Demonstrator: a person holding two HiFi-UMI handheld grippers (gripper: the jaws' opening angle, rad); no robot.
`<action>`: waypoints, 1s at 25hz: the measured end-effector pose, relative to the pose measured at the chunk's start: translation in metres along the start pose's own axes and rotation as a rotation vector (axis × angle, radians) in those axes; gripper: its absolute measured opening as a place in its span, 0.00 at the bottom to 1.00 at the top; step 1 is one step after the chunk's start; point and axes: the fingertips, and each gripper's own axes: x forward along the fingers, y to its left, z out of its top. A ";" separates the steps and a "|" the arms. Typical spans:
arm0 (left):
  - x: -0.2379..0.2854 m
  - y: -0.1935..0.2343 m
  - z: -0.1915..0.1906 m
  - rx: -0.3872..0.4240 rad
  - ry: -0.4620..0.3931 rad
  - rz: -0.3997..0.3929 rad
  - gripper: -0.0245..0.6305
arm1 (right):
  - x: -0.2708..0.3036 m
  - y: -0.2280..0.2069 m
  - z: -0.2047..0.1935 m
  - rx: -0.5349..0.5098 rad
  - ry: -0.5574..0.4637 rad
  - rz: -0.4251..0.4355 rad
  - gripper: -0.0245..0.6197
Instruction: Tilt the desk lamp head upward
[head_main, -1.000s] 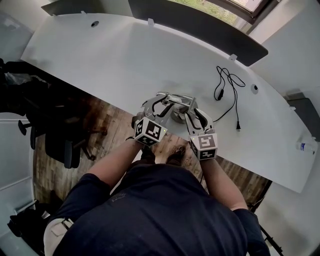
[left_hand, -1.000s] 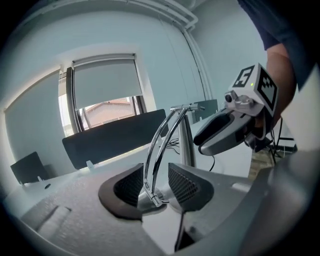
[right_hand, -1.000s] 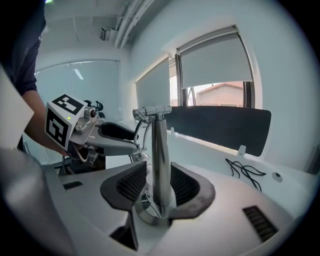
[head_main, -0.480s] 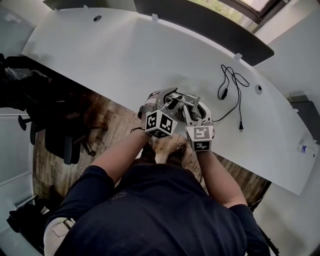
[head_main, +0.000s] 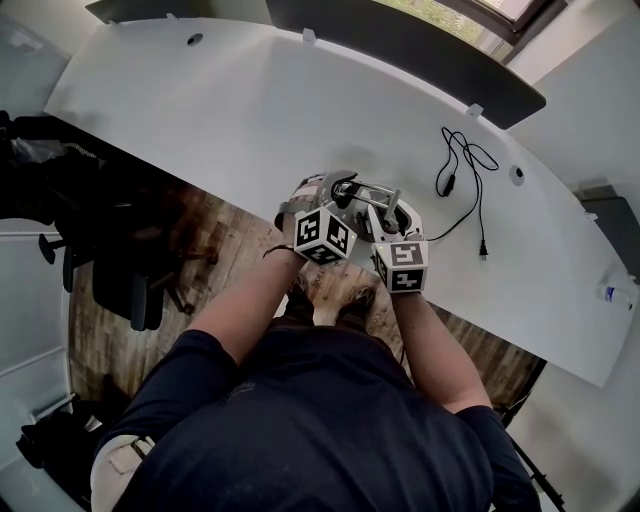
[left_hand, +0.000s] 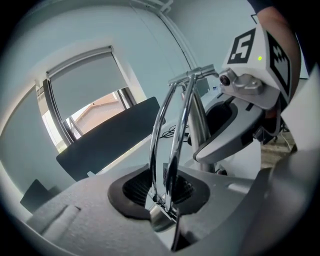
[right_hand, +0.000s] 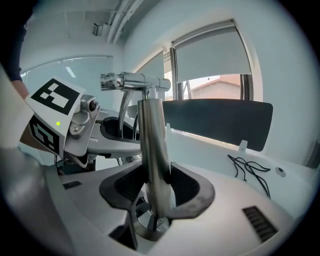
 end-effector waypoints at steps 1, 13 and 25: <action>0.000 0.000 0.000 0.008 0.012 0.000 0.15 | 0.000 0.000 -0.001 0.000 0.001 -0.005 0.29; -0.019 0.020 0.003 0.126 0.108 0.037 0.15 | 0.000 -0.002 -0.003 0.006 0.026 -0.026 0.29; -0.054 0.052 0.040 0.495 0.189 0.154 0.15 | 0.000 -0.003 -0.007 0.000 0.065 0.004 0.29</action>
